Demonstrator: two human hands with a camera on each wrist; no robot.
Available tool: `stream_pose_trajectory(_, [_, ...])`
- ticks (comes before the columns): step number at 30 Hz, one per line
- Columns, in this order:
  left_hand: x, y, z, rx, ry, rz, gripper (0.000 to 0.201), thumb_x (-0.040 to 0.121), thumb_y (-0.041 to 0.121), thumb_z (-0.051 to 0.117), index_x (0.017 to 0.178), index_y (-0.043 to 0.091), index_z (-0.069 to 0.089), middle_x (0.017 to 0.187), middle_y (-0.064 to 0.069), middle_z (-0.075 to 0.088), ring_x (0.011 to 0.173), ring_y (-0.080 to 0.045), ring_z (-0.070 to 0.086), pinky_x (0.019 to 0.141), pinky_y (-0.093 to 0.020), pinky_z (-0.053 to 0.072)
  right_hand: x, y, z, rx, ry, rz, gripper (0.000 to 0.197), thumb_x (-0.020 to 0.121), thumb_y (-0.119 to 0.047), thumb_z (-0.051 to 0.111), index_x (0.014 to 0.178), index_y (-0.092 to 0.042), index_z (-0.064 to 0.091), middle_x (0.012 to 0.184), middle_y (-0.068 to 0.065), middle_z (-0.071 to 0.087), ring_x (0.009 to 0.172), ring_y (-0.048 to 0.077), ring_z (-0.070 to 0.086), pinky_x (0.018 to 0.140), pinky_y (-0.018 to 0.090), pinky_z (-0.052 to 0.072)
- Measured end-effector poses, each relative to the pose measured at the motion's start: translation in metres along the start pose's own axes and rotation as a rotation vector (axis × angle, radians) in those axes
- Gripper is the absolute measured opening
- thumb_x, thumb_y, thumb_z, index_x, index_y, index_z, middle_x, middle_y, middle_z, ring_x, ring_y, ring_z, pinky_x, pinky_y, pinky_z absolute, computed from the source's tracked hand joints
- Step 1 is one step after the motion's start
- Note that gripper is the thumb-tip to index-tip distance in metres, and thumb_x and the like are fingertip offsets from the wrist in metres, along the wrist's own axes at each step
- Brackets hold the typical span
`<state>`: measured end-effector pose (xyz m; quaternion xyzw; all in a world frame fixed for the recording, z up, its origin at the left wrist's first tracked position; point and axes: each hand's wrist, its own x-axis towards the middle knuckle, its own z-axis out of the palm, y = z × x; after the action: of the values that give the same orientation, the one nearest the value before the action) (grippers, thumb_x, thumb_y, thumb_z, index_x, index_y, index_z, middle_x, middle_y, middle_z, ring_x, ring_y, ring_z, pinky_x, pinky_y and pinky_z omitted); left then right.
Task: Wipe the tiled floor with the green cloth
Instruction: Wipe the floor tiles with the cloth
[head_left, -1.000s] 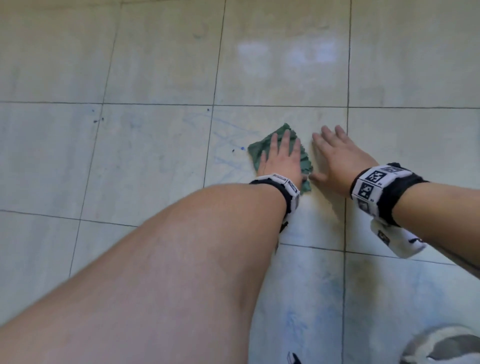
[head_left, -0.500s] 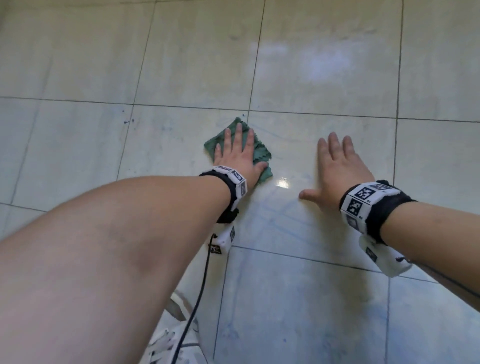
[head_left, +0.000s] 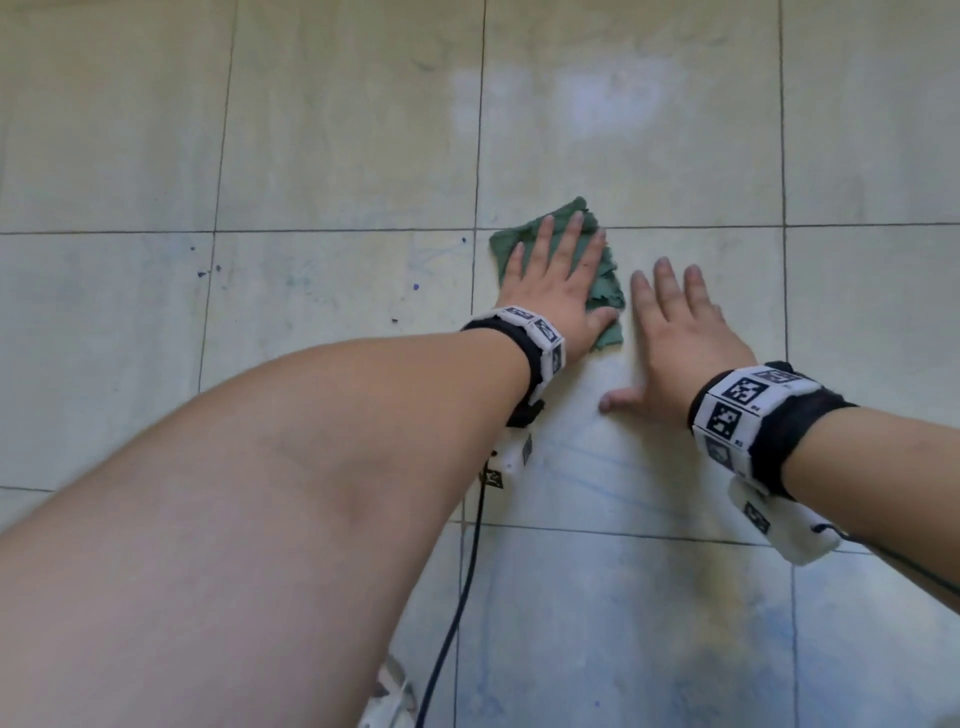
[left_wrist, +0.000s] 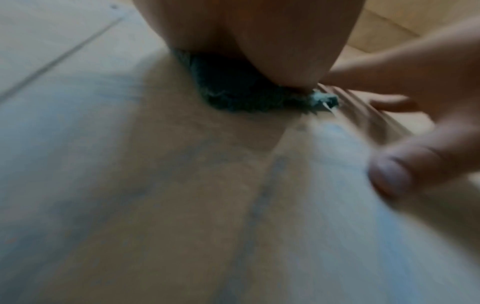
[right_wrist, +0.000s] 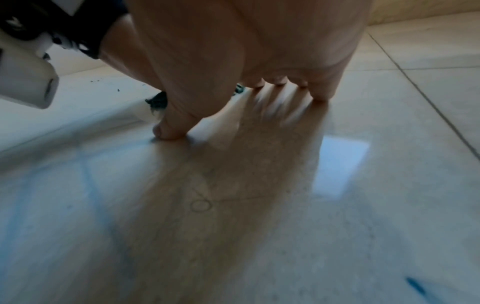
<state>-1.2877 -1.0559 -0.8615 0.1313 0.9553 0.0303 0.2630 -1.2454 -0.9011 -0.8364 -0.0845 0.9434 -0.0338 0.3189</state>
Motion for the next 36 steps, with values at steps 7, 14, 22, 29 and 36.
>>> stream_pose_trajectory(7, [-0.017, -0.106, -0.018, -0.091, 0.008, -0.263, 0.086, 0.094, 0.064, 0.042, 0.157, 0.031, -0.006, 0.164, 0.001, -0.02, 0.151, -0.028, -0.015, 0.121, -0.049, -0.001, -0.001, -0.007, -0.007, 0.026, -0.055, 0.021, 0.146, 0.061, -0.073, 0.078, 0.155, -0.022, -0.022, 0.161, 0.004, -0.03, 0.15, 0.035, -0.021, 0.123, 0.052, 0.007])
stream_pose_trajectory(14, [-0.024, -0.095, -0.029, -0.204, 0.112, -0.32, 0.08, 0.098, 0.05, 0.047, 0.158, 0.017, 0.006, 0.166, -0.004, -0.005, 0.152, -0.028, -0.004, 0.121, -0.048, 0.007, 0.002, -0.01, -0.01, 0.016, -0.079, 0.012, 0.149, 0.059, -0.073, 0.079, 0.154, -0.022, -0.024, 0.16, 0.006, -0.033, 0.148, 0.039, -0.023, 0.122, 0.055, 0.007])
stream_pose_trajectory(22, [-0.032, -0.104, -0.039, -0.144, 0.099, -0.269, 0.067, 0.099, 0.038, 0.055, 0.156, 0.021, 0.025, 0.165, 0.0, 0.011, 0.152, -0.021, 0.007, 0.118, -0.038, 0.02, 0.004, -0.006, -0.011, 0.008, -0.1, -0.008, 0.148, 0.06, -0.074, 0.077, 0.153, -0.023, -0.026, 0.159, 0.006, -0.035, 0.146, 0.041, -0.026, 0.122, 0.057, 0.004])
stream_pose_trajectory(29, [-0.017, -0.078, -0.042, -0.034, 0.005, -0.168, 0.068, 0.101, 0.037, 0.051, 0.158, 0.022, 0.017, 0.166, 0.0, 0.003, 0.152, -0.028, 0.0, 0.117, -0.041, 0.024, 0.002, -0.001, -0.009, 0.021, -0.072, -0.003, 0.147, 0.06, -0.077, 0.075, 0.154, -0.023, -0.025, 0.16, 0.005, -0.033, 0.148, 0.039, -0.022, 0.123, 0.054, 0.008])
stream_pose_trajectory(36, [0.019, 0.035, -0.037, 0.023, -0.096, 0.164, 0.069, 0.1, 0.034, 0.054, 0.158, 0.019, 0.018, 0.166, -0.001, 0.001, 0.152, -0.03, -0.003, 0.121, -0.051, 0.015, -0.008, 0.004, 0.002, 0.017, -0.031, 0.116, 0.146, 0.059, -0.088, 0.064, 0.156, -0.017, -0.019, 0.163, 0.009, -0.025, 0.149, 0.04, -0.017, 0.121, 0.054, 0.014])
